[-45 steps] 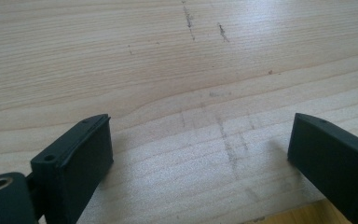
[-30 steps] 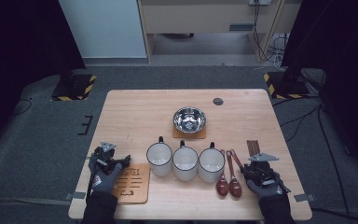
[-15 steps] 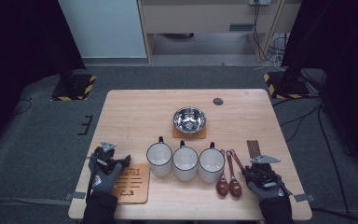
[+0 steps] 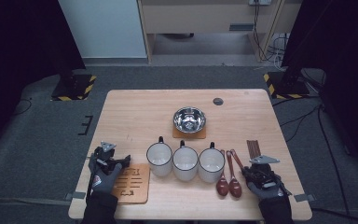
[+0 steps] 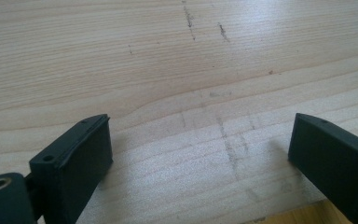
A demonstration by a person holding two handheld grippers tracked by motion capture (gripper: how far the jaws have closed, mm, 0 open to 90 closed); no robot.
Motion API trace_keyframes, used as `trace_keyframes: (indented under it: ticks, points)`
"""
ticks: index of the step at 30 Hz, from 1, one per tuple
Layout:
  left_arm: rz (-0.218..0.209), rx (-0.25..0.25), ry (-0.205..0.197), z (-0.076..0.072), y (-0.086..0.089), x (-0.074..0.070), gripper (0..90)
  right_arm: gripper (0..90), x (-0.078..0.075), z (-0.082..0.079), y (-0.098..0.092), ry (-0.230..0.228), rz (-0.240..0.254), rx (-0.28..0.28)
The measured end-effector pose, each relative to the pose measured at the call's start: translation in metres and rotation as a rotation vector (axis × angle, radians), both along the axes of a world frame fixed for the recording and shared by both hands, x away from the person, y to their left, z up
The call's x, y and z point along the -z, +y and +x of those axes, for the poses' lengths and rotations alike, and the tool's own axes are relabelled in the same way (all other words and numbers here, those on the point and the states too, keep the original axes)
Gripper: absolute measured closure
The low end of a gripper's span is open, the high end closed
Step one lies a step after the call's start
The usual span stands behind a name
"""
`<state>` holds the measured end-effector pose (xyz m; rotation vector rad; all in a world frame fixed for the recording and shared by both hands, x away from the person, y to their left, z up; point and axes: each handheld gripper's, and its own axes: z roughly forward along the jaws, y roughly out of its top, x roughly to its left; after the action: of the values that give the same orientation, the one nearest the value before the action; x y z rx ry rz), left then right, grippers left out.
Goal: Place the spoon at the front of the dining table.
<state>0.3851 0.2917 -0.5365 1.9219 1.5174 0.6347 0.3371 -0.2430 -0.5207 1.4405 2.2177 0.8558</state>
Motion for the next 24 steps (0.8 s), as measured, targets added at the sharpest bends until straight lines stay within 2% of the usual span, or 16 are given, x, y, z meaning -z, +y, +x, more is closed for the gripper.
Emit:
trace_keyframes:
  ticks: [24]
  points:
    - [0.0, 0.0, 0.0, 0.0, 0.0, 0.0, 4.8, 78.3, 0.0011, -0.0003, 0.0049, -0.013, -0.014, 0.0]
